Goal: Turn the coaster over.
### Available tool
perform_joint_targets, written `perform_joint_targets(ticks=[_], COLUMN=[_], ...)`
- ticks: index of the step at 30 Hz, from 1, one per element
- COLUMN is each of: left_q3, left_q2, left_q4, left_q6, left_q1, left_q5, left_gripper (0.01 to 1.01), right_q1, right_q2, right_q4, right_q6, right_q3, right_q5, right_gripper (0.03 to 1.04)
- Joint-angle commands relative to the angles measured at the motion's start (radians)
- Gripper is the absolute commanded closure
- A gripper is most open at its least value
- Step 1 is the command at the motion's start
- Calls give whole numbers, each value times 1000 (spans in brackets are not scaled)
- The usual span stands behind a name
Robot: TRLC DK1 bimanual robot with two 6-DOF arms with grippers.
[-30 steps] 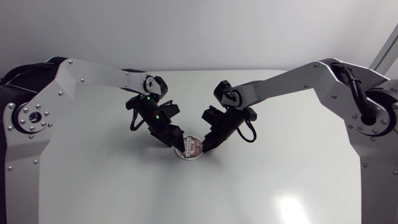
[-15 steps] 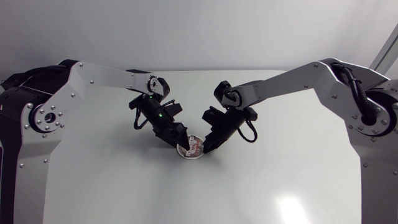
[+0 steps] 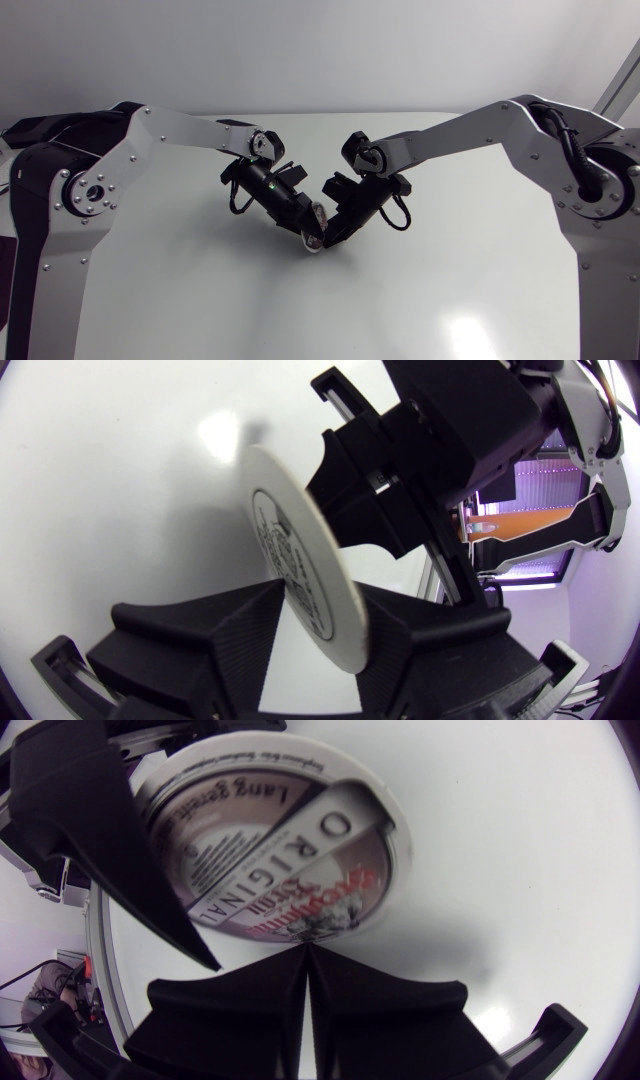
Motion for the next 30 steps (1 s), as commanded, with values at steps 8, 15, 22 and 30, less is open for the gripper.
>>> perform_joint_targets(ticks=[8, 15, 22, 30], left_q3=[-31, -206, -278, -707], left_q2=[-22, -246, -473, -736], left_q4=[89, 269, 281, 631], left_q6=[-29, 0, 60, 362], left_q1=[9, -31, -18, -258], left_q5=[-76, -259, -349, -886], left_gripper=[1007, 1008, 1007, 1005], right_q1=[12, 0, -42, -101], right_q2=[45, -21, -216, -372], right_q4=[-5, -2, 3, 40], right_q6=[-16, -21, -39, -110], right_q3=[-29, -44, -123, -268], right_q5=[16, 16, 24, 87], right_gripper=[1020, 866, 69, 67])
